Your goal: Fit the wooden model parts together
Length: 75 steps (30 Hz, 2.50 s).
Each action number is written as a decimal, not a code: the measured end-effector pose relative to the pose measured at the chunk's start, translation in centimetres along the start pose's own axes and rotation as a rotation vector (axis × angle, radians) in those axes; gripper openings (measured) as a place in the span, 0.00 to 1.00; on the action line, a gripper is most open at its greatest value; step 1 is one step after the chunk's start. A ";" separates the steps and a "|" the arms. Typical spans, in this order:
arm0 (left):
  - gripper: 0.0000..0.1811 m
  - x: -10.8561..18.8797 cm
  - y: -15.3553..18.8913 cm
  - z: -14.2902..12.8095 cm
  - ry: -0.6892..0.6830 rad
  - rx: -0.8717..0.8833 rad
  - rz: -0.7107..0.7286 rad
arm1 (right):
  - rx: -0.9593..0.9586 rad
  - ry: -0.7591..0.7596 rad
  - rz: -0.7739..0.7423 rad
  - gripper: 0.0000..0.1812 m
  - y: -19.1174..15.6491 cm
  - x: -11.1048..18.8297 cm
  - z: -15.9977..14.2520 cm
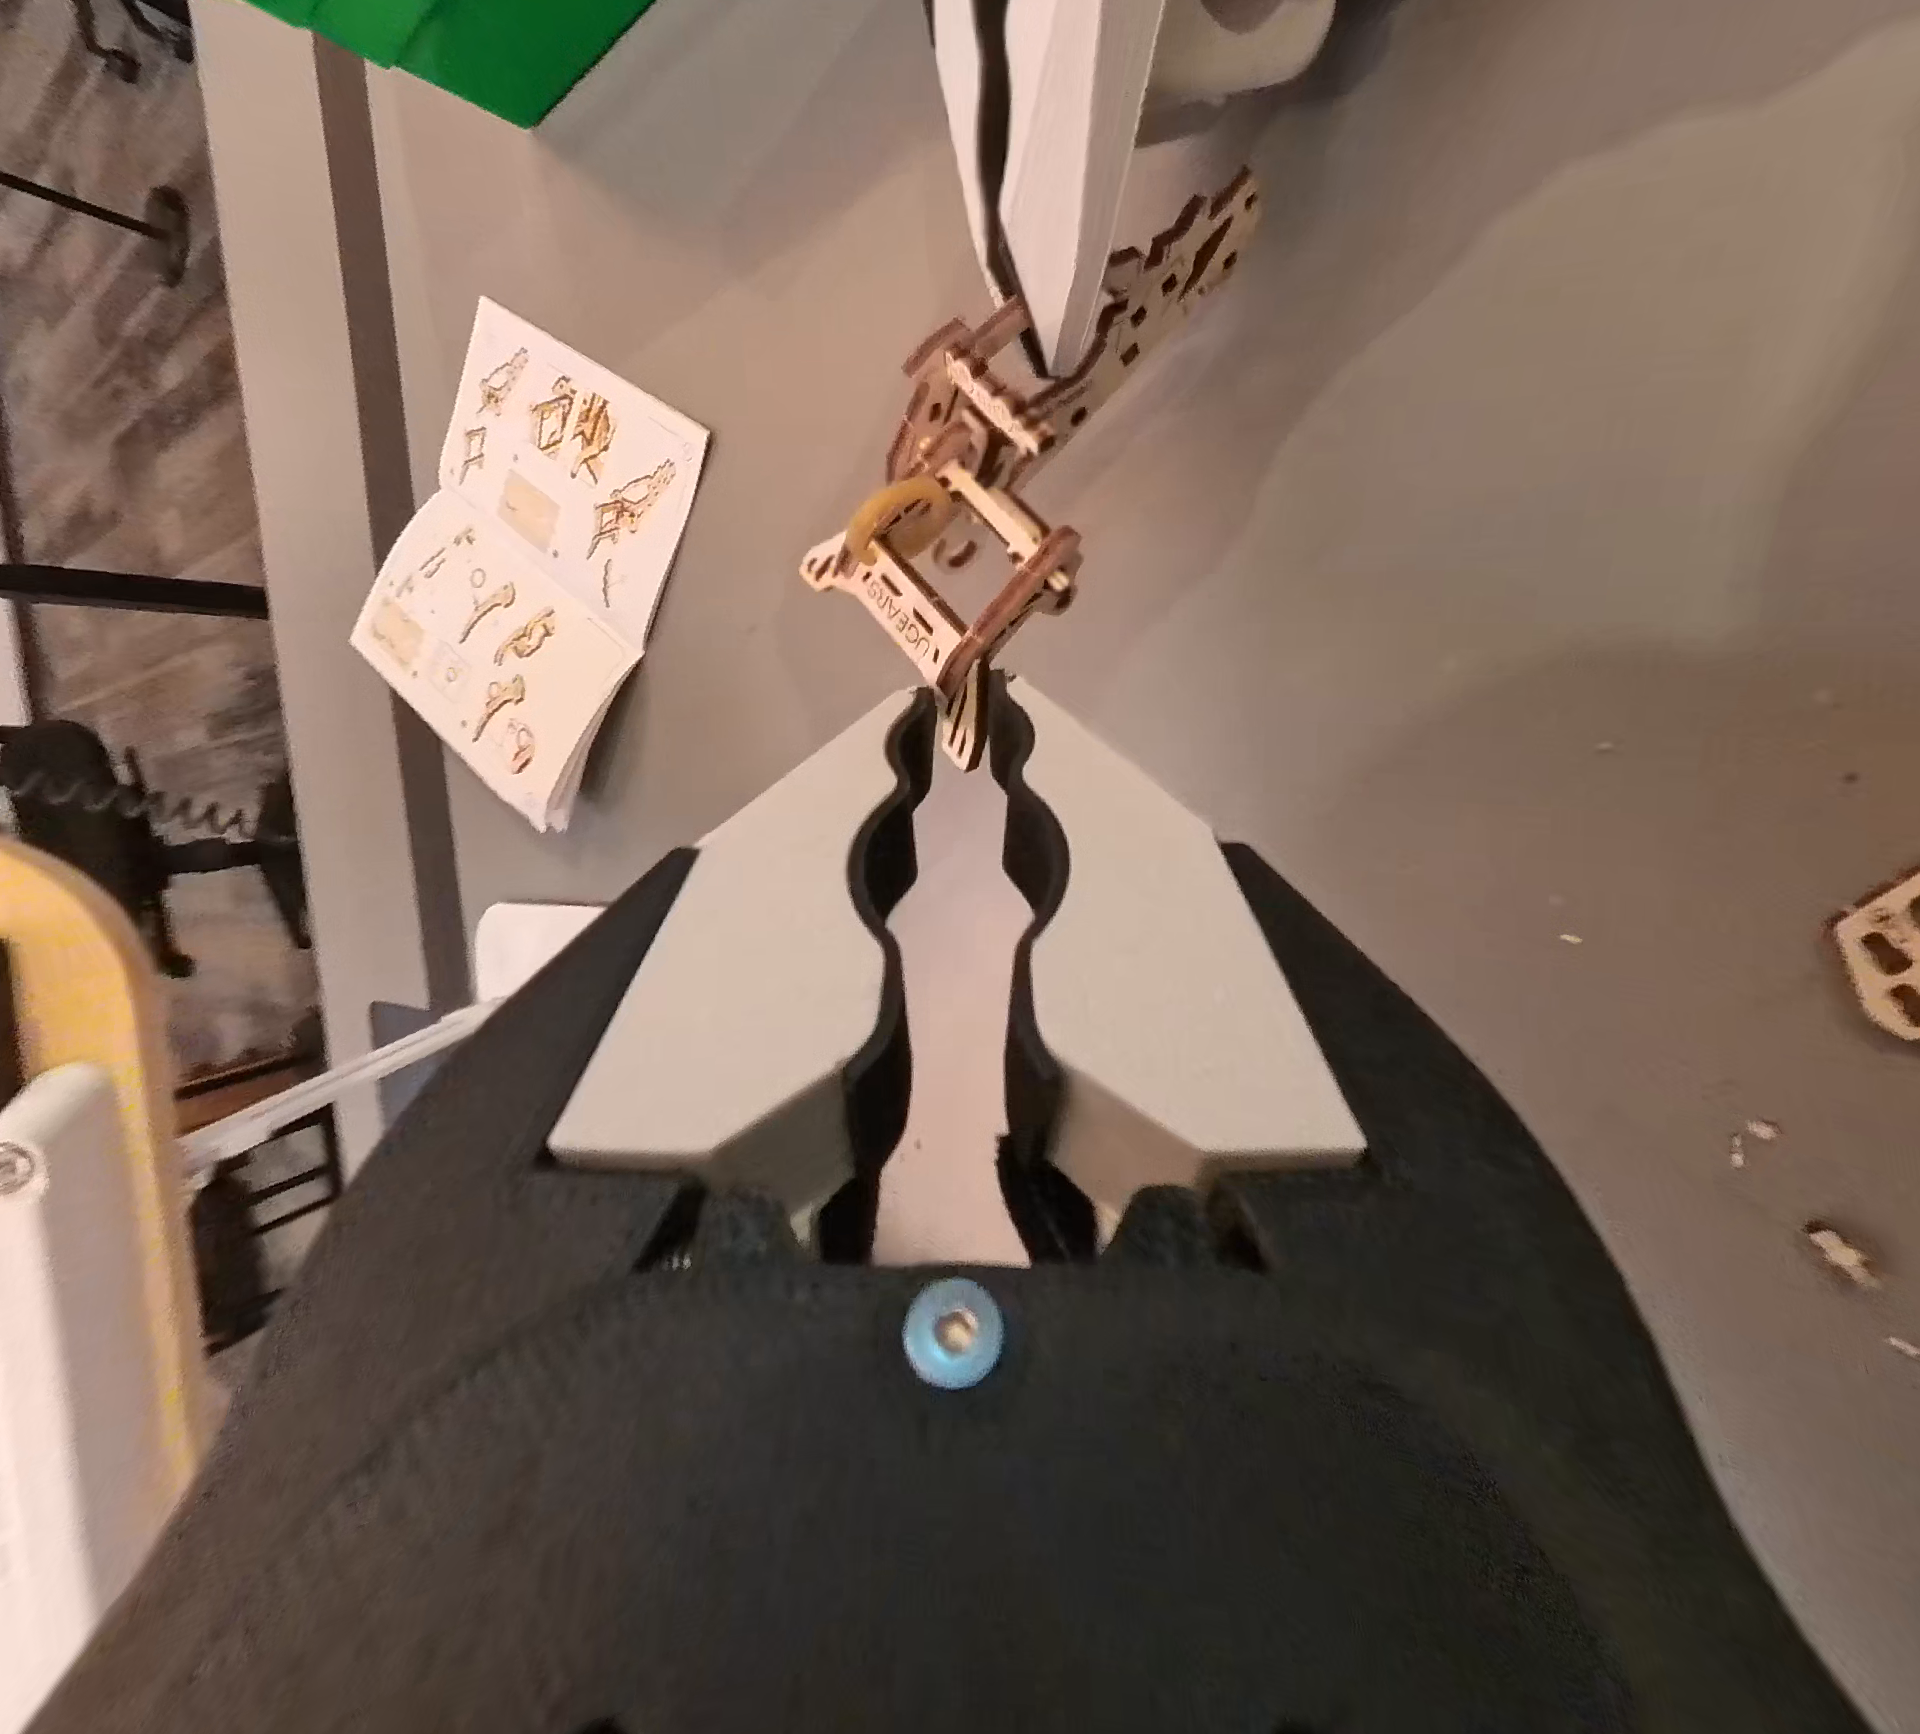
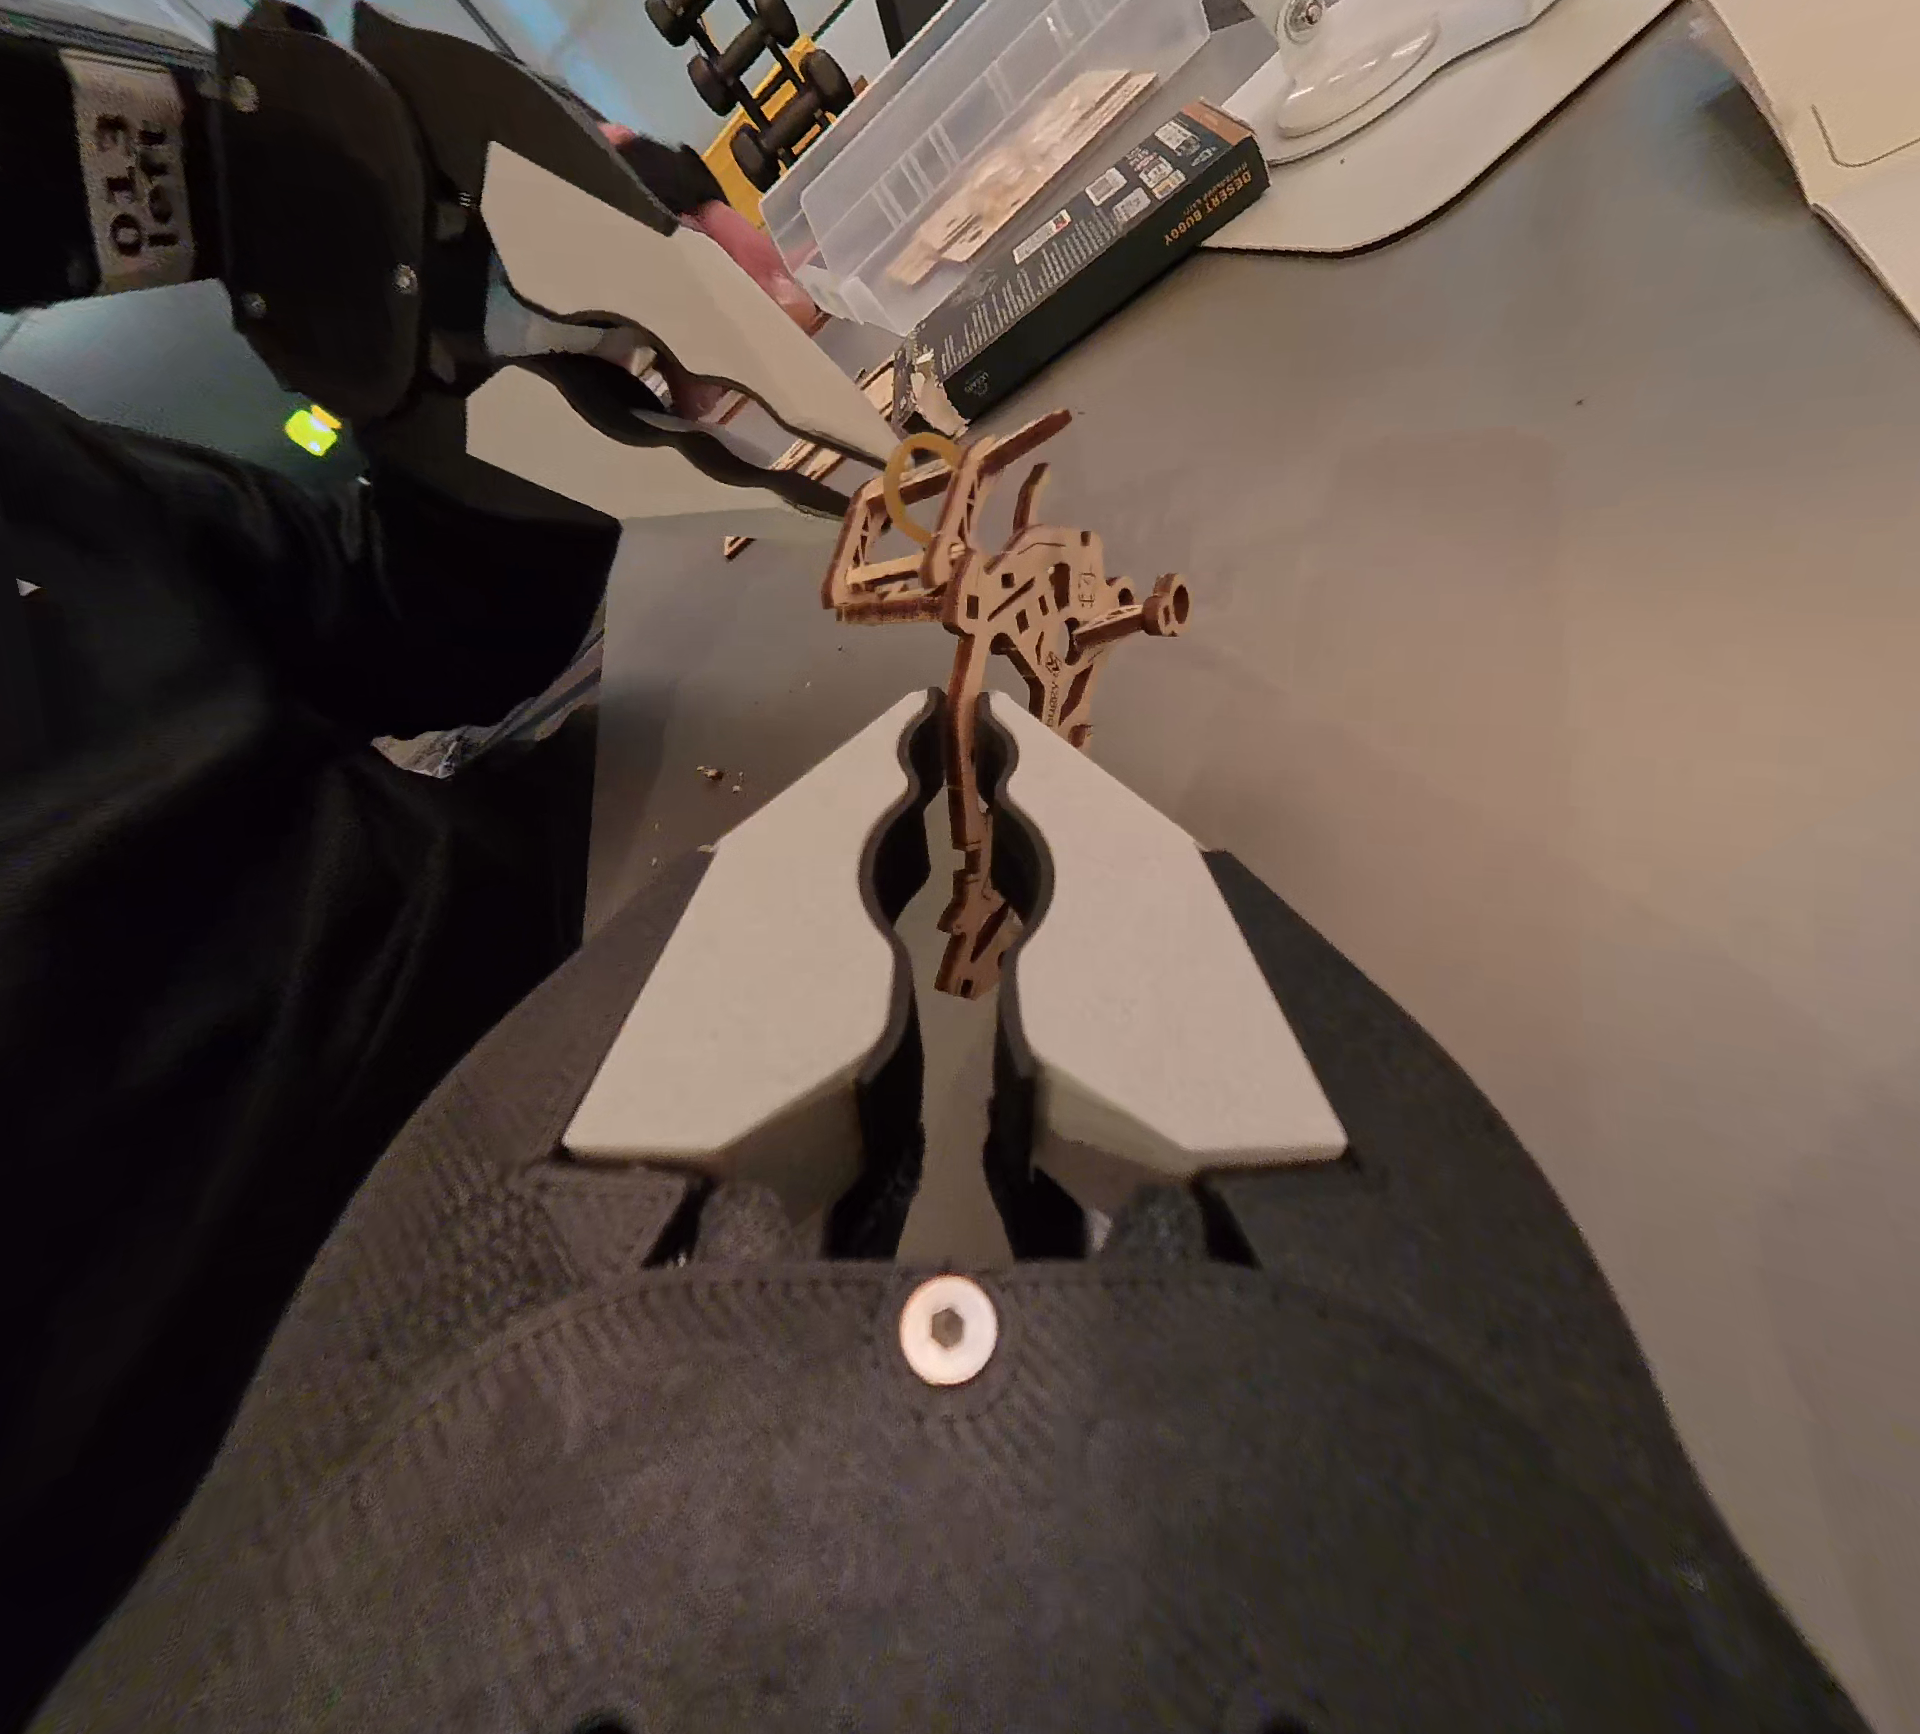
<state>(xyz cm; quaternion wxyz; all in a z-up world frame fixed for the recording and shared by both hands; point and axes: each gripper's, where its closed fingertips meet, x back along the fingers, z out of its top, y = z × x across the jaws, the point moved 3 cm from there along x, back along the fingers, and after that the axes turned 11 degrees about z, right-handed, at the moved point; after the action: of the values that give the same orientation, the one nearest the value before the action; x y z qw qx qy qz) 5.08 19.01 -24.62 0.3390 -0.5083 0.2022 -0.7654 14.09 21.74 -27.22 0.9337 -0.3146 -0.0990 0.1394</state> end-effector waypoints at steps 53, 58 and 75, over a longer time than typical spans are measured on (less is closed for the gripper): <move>0.04 -3.0 0.3 -1.7 -0.262 -0.516 0.210 | -0.084 -0.067 -0.116 0.01 1.9 -1.7 -0.7; 0.04 -3.3 0.4 -2.3 -0.290 -0.509 0.198 | -0.089 -0.061 -0.120 0.01 1.9 -1.9 -0.6; 0.04 -3.7 0.1 -2.4 -0.309 -0.454 0.197 | -0.034 -0.005 -0.182 0.14 1.7 -2.5 -0.1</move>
<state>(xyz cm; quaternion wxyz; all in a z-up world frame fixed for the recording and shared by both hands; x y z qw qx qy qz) 3.88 21.53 -28.06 0.3163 -0.6594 0.3627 -0.5775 11.43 22.15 -28.55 0.9368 -0.3195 -0.1320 0.0530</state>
